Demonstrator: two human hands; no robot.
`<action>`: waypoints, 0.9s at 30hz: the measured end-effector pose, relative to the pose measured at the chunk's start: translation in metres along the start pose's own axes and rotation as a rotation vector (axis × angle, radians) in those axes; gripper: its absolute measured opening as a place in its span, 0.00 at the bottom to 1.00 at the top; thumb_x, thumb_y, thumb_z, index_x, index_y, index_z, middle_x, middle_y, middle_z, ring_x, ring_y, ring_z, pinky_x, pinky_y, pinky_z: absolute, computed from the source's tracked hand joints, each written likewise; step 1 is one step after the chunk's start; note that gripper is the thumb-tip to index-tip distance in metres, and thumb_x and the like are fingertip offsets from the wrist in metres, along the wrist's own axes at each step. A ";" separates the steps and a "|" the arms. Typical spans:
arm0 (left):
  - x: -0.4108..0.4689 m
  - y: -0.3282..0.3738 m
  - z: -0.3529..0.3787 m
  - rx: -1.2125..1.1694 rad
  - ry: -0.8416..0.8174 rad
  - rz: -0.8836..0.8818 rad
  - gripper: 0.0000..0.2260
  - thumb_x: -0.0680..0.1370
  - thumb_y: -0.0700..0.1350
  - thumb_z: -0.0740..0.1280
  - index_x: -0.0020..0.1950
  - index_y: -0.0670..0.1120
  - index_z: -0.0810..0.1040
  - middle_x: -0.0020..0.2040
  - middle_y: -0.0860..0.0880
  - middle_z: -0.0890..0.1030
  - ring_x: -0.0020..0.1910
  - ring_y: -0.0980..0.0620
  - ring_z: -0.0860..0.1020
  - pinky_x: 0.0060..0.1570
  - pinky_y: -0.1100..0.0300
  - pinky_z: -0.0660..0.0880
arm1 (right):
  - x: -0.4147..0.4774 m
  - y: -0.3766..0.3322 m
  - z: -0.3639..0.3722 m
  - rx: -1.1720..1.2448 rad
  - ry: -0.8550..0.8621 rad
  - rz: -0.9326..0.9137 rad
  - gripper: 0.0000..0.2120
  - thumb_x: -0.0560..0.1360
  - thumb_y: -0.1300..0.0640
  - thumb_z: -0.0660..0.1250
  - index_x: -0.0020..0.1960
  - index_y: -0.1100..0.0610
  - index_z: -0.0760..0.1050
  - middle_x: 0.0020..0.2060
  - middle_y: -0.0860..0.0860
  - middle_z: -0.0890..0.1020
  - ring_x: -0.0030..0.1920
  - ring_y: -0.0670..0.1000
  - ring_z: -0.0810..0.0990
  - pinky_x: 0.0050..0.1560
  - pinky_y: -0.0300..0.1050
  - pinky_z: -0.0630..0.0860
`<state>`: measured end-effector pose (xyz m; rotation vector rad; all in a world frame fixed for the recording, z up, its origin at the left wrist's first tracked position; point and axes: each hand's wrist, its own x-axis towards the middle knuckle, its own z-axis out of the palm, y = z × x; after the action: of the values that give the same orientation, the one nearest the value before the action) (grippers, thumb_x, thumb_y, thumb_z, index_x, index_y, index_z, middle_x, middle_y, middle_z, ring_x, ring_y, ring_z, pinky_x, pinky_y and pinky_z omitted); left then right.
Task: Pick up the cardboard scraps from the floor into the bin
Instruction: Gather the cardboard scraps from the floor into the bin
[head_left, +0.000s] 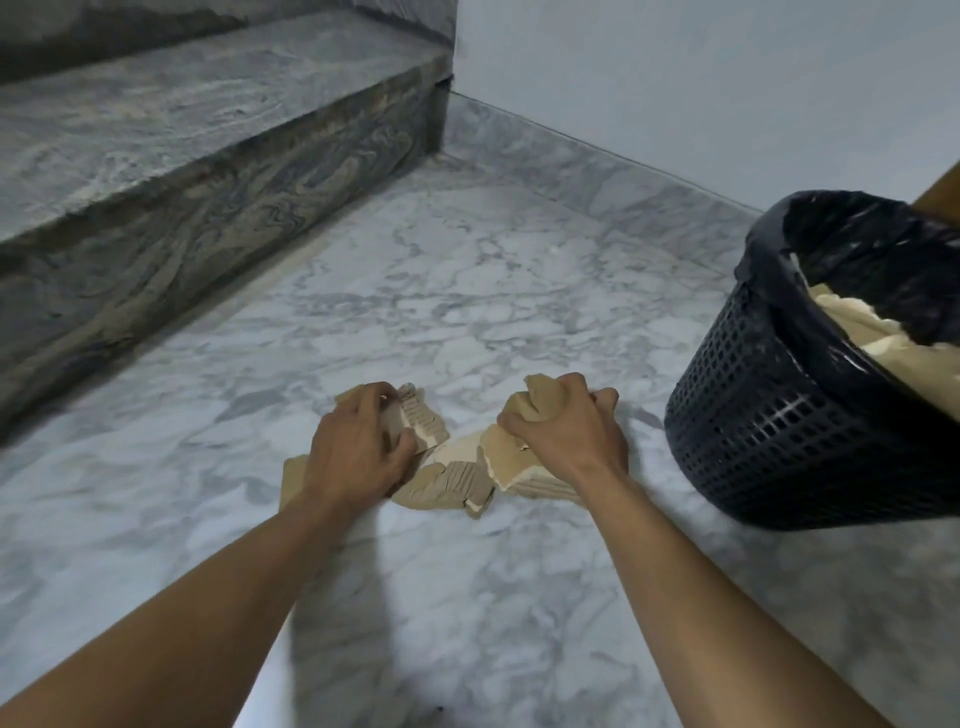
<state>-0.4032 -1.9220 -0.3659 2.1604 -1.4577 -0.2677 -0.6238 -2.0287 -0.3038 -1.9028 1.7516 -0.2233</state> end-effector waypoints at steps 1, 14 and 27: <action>0.000 0.002 0.001 -0.016 0.005 -0.031 0.24 0.75 0.53 0.68 0.69 0.48 0.71 0.62 0.47 0.79 0.53 0.44 0.79 0.45 0.55 0.69 | -0.002 -0.002 0.002 -0.011 -0.003 -0.021 0.40 0.63 0.29 0.73 0.68 0.47 0.67 0.56 0.51 0.66 0.51 0.56 0.79 0.55 0.52 0.79; -0.005 -0.015 -0.004 0.228 0.027 0.065 0.27 0.72 0.62 0.58 0.60 0.46 0.79 0.63 0.46 0.79 0.68 0.43 0.71 0.66 0.46 0.64 | -0.034 0.000 0.071 -0.314 -0.030 -0.566 0.43 0.66 0.21 0.62 0.72 0.46 0.66 0.65 0.46 0.72 0.64 0.54 0.71 0.61 0.51 0.70; -0.004 -0.010 -0.010 0.220 -0.027 -0.077 0.29 0.73 0.73 0.62 0.59 0.49 0.72 0.53 0.50 0.80 0.47 0.44 0.79 0.40 0.54 0.69 | -0.072 -0.005 0.080 -0.247 -0.016 -0.470 0.43 0.62 0.26 0.70 0.66 0.49 0.62 0.56 0.51 0.66 0.47 0.55 0.76 0.44 0.47 0.75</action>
<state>-0.3924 -1.9120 -0.3631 2.3998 -1.4807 -0.1700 -0.5918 -1.9370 -0.3520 -2.4733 1.3457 -0.1644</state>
